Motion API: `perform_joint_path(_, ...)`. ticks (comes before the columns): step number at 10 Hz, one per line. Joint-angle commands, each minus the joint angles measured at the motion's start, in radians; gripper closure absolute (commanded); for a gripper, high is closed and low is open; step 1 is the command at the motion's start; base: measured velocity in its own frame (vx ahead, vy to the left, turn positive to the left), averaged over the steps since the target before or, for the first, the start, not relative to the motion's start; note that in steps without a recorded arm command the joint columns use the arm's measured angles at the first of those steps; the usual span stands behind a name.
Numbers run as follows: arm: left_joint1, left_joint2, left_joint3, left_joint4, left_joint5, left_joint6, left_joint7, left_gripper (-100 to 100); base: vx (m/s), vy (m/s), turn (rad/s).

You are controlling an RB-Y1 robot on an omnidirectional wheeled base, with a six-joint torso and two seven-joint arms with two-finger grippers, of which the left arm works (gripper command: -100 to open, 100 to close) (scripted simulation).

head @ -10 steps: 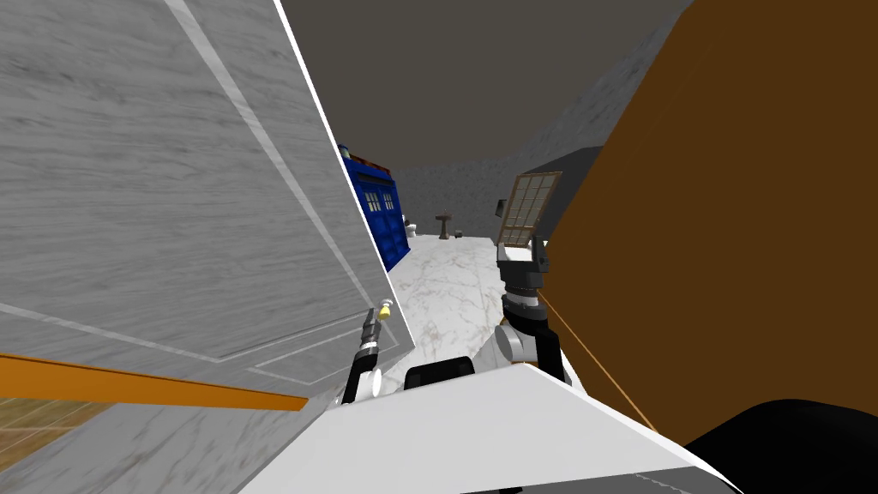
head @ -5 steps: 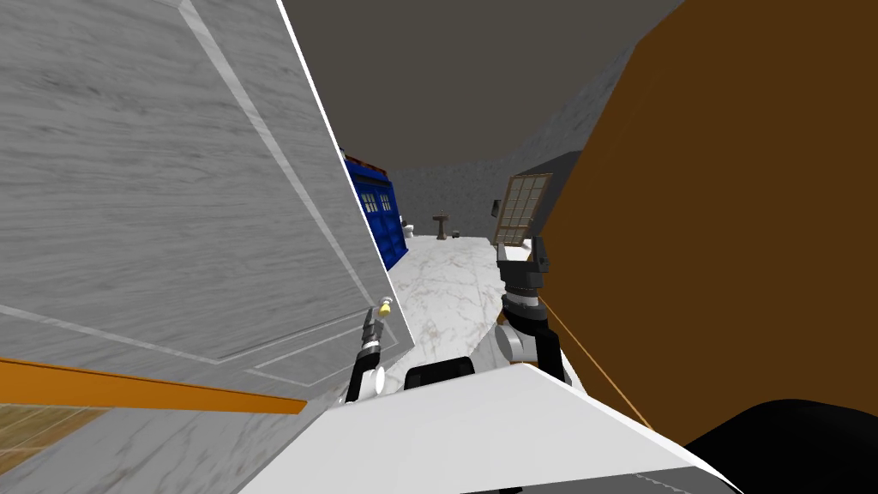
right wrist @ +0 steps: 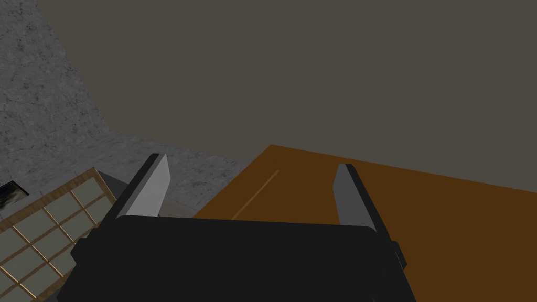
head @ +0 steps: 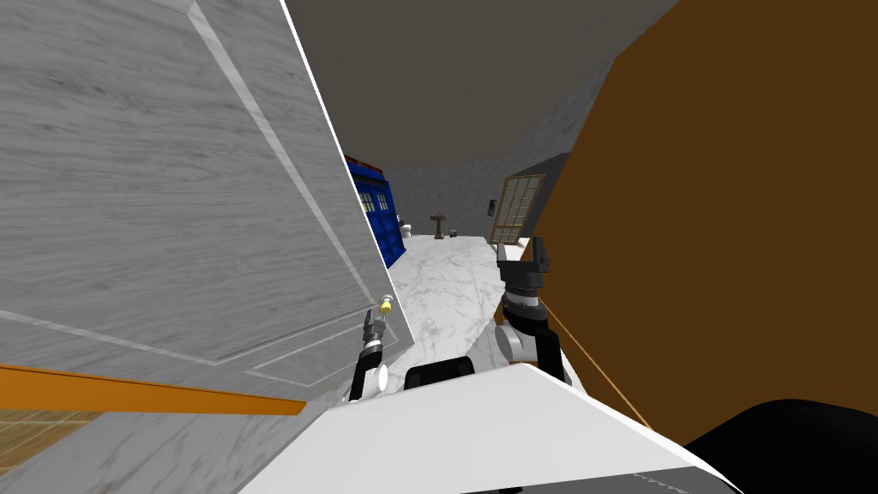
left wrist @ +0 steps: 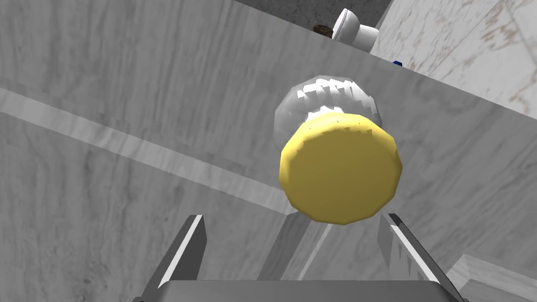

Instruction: Push the door open

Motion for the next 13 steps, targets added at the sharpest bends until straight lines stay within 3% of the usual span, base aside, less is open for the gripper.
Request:
perform_joint_path(1,0.001,-0.013,0.002,-0.010,0.017,0.002,0.050,-100,-0.061,0.026,-0.112)
perform_joint_path(4,0.002,-0.022,0.004,-0.014,0.030,0.003,0.108,-100,-0.051,0.015,-0.050)
perform_joint_path(6,0.002,-0.041,0.007,-0.024,0.055,0.005,0.174,-100,-0.058,0.017,-0.086)
perform_joint_path(9,0.003,-0.050,0.008,-0.029,0.068,0.006,0.231,-100,-0.052,0.020,-0.056)
perform_joint_path(13,0.003,-0.080,0.013,-0.043,0.106,0.010,0.350,-100,-0.058,0.018,-0.072)
